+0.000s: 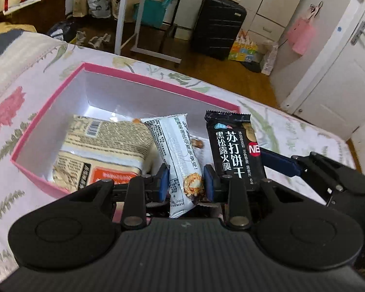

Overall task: Organize snacks
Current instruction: 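Carry the cracker pack with the right gripper into the box while the left gripper drops its bar there, then grasp a white bar with the right gripper while the left gripper grasps another white bar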

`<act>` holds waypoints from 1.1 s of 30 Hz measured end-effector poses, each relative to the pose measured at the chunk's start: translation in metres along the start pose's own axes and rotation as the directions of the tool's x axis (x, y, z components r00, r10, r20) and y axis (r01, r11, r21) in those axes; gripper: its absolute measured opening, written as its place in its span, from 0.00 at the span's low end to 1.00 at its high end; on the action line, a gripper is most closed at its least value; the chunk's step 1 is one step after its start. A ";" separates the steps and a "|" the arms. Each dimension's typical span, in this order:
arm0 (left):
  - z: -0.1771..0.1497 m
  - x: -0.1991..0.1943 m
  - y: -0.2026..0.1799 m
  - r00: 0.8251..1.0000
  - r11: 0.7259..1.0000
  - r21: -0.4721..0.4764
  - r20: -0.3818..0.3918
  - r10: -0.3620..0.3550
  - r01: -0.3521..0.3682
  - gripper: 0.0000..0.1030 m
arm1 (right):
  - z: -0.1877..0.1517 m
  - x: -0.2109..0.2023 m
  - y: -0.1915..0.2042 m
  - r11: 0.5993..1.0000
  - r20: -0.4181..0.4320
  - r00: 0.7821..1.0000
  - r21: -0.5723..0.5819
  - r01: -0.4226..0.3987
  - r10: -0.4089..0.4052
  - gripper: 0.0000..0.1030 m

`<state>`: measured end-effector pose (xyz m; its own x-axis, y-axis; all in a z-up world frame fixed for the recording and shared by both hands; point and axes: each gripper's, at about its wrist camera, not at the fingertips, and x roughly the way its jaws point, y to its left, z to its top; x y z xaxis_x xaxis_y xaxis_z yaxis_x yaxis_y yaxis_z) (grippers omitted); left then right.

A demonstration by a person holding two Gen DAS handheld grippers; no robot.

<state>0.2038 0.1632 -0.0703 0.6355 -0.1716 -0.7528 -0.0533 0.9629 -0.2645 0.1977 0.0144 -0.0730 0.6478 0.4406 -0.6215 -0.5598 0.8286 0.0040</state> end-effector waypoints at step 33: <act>-0.044 -0.062 -0.068 0.995 0.978 0.184 -0.036 -0.093 0.098 0.48 | -0.089 -0.165 -0.063 0.940 0.039 0.992 0.324 0.103 -0.122 0.77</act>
<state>0.1342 0.0998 -0.0318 0.6099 -0.2679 -0.7459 0.1522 0.9632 -0.2215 0.0803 -0.1413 -0.0407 0.7309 0.3497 -0.5861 -0.2925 0.9364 0.1940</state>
